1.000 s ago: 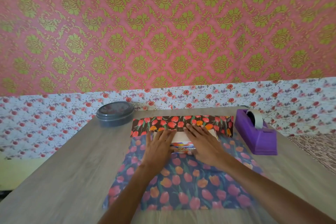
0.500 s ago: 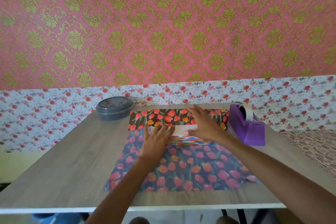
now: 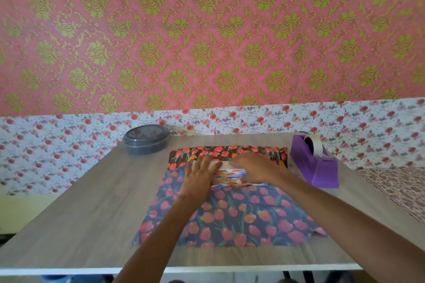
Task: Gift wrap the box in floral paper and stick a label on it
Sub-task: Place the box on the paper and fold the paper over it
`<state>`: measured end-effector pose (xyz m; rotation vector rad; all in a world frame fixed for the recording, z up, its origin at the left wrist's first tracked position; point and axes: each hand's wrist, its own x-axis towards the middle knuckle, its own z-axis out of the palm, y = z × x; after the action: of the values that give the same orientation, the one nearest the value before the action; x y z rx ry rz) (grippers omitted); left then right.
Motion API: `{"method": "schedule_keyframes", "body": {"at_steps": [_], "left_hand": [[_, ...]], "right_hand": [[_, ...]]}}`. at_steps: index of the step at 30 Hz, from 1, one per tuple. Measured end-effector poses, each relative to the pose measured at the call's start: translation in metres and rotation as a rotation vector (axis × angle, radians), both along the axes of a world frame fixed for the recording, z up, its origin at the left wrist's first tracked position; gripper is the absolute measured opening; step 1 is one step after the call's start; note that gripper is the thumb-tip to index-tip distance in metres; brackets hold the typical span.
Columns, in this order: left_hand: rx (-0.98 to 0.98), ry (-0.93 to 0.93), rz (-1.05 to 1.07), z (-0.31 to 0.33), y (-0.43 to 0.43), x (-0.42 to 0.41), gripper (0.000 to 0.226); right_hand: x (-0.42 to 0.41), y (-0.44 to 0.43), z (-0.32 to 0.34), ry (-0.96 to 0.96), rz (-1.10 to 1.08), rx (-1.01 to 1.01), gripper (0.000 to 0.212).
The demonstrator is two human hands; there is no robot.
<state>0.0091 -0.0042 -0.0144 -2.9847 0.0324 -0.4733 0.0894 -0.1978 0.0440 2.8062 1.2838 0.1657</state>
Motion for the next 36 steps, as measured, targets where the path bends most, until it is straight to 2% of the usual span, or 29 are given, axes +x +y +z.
{"method": "schedule_keyframes", "body": {"at_steps": [3,9,11,13,15,17,21,25,31,36], "left_hand": [[-0.012,-0.040,-0.008,-0.002,0.002,0.005,0.069],[0.025,-0.129,0.070,-0.007,-0.005,0.006,0.085],[0.046,-0.234,0.016,-0.008,-0.007,0.004,0.092],[0.087,-0.290,-0.104,-0.010,-0.008,0.000,0.085],[0.075,-0.232,-0.248,-0.013,-0.005,-0.002,0.063],[-0.052,-0.119,-0.301,-0.015,0.000,-0.004,0.048],[-0.197,-0.031,-0.260,-0.016,0.001,-0.007,0.053],[-0.219,-0.016,-0.256,-0.014,-0.002,-0.007,0.053],[-0.181,0.004,-0.267,-0.014,-0.003,-0.010,0.057],[-0.114,0.041,-0.247,-0.008,-0.008,-0.018,0.045]], "right_hand": [[0.004,-0.001,-0.016,-0.033,-0.018,0.103,0.057],[0.004,-0.002,-0.043,-0.116,0.011,0.239,0.067],[0.009,0.000,-0.049,-0.140,0.008,0.249,0.068],[0.012,0.003,-0.053,-0.158,-0.009,0.255,0.066],[0.010,0.003,-0.054,-0.165,-0.018,0.273,0.065],[0.010,0.002,-0.053,-0.166,-0.020,0.279,0.071],[0.010,0.002,-0.054,-0.174,-0.032,0.277,0.082],[0.002,0.004,-0.054,-0.187,-0.043,0.315,0.082],[-0.006,0.000,-0.060,-0.329,-0.021,0.295,0.071],[-0.010,0.000,-0.061,-0.399,-0.056,0.249,0.070]]}}
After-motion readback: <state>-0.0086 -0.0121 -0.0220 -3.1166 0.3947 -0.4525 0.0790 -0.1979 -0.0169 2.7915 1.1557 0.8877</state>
